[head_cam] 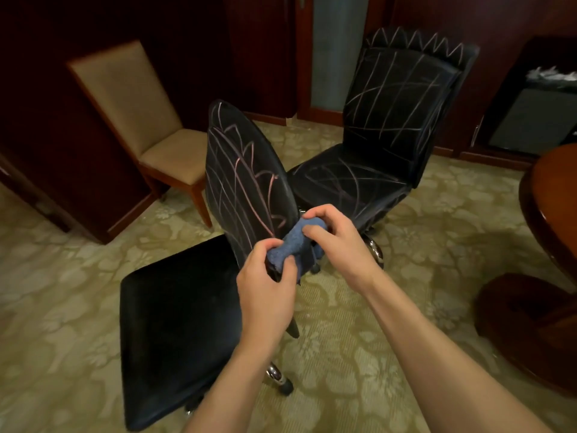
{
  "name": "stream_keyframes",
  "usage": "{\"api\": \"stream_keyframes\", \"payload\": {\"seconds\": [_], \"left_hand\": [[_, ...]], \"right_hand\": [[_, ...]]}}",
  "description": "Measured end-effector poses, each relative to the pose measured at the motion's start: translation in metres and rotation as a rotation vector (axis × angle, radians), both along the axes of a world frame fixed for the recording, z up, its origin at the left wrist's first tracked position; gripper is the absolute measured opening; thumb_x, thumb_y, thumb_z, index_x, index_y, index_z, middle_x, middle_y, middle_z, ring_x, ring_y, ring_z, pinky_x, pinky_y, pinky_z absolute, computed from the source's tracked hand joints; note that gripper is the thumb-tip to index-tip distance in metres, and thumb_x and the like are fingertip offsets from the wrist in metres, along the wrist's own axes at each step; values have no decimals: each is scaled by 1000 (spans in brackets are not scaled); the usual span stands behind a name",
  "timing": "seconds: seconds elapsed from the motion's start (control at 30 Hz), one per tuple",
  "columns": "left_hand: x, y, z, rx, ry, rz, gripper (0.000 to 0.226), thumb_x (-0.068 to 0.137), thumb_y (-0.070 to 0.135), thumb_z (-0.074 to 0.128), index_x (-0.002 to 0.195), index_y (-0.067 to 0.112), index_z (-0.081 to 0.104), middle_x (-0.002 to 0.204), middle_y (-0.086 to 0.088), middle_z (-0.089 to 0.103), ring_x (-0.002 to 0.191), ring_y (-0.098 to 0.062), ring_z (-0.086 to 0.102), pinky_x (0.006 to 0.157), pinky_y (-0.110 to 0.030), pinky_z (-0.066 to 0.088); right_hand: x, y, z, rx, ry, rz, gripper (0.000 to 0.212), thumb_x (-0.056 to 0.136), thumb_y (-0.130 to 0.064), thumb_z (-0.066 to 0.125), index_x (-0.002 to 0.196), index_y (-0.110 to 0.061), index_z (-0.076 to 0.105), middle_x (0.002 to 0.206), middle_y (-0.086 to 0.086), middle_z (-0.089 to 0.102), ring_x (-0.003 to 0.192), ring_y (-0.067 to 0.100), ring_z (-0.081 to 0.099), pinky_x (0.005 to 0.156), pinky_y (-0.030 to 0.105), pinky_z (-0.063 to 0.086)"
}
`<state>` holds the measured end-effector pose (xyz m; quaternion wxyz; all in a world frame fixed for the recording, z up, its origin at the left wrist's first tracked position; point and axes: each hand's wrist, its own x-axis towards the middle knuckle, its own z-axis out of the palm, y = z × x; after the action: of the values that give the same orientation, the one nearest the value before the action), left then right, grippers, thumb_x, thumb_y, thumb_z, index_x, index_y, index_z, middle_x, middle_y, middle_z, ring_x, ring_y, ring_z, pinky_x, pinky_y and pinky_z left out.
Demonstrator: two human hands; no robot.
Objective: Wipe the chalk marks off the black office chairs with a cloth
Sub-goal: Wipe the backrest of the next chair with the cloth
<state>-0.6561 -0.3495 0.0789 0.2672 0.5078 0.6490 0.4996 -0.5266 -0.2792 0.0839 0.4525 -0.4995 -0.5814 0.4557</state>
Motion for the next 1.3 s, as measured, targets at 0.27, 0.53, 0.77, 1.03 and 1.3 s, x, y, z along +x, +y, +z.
{"api": "stream_keyframes", "payload": {"seconds": [0.27,0.53,0.77,1.03,1.3], "left_hand": [[-17,-28,-11,64,-104,64,28,91,23,69,117,28,63,107,13,68,100,-4,66,84,-37,59],[-41,-70,-24,86,-191,57,24,93,26,67,117,26,65,112,10,69,108,-9,66,90,-44,57],[-69,-117,-28,115,-187,8,18,92,24,69,110,24,67,106,16,68,105,-7,65,87,-35,57],[-124,-184,-39,153,-169,-44,25,86,33,70,110,33,65,111,15,66,109,-11,65,89,-34,55],[-173,-233,-42,122,33,-38,46,84,8,75,119,35,60,110,21,61,106,1,60,83,-9,46]], "right_hand": [[-22,-32,-4,-2,45,2,18,92,-12,63,106,-22,57,97,-7,64,86,-2,63,65,16,50],[-47,-83,-10,-7,129,-5,14,92,-9,62,100,-18,55,75,-3,59,72,13,58,60,29,48],[-72,-139,-13,7,156,-39,13,85,-21,62,96,-20,54,78,13,58,71,21,56,61,42,46],[-125,-214,-34,94,180,-46,16,93,-6,63,100,-20,58,89,-8,63,87,8,62,76,25,48],[-164,-257,-39,129,116,0,22,90,-18,71,109,-26,64,104,-14,68,105,8,64,85,22,51]]}}
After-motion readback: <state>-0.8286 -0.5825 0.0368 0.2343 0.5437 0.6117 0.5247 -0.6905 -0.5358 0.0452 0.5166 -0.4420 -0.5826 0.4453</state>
